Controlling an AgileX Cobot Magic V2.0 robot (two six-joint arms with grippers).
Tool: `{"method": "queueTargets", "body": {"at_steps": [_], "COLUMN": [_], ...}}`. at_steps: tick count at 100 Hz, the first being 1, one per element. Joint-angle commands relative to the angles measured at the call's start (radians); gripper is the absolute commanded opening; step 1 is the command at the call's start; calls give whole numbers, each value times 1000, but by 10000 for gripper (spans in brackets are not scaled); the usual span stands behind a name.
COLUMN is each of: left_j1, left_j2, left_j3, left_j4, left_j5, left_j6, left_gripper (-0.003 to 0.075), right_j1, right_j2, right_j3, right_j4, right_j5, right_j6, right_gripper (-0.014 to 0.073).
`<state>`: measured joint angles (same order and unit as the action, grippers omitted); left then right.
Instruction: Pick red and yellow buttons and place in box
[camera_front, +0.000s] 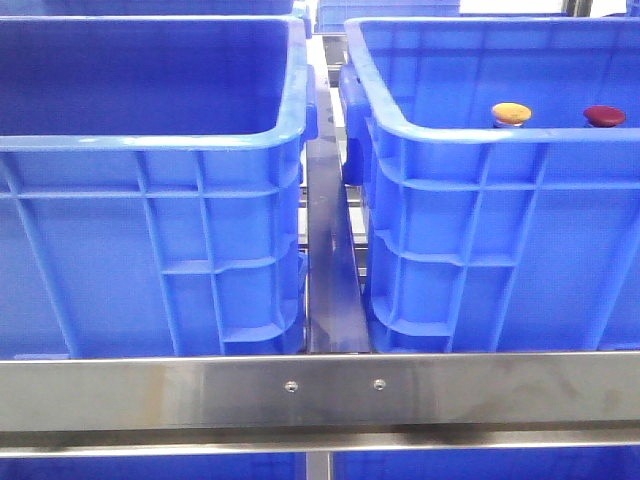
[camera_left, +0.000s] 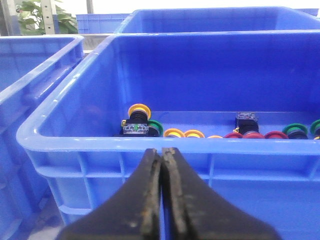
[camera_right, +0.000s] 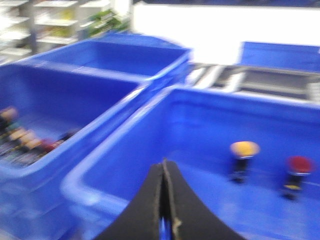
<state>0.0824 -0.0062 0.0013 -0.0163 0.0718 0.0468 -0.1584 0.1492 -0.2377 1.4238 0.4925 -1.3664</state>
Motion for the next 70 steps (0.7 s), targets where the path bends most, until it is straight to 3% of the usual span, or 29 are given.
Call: {"method": "queueTargets", "body": {"at_steps": [1, 25, 47, 70], "left_j1": [2, 2, 2, 2], "left_j2": [-31, -31, -31, -31], "left_j3": [52, 52, 52, 52], "left_j4": [1, 1, 1, 1], "left_j5": [-78, -78, -78, -78], "left_j6": [-11, -11, -11, -11], "left_gripper": [-20, -20, -20, -20], "right_j1": [2, 4, 47, 53], "right_j2": [2, 2, 0, -87], "right_j3": [-26, -26, 4, 134], "right_j4": [-25, -673, -1022, -1424], "right_j5": [-95, -92, -342, -567], "right_j6": [92, 648, 918, 1352], "right_gripper": [-56, -56, -56, -56]}}
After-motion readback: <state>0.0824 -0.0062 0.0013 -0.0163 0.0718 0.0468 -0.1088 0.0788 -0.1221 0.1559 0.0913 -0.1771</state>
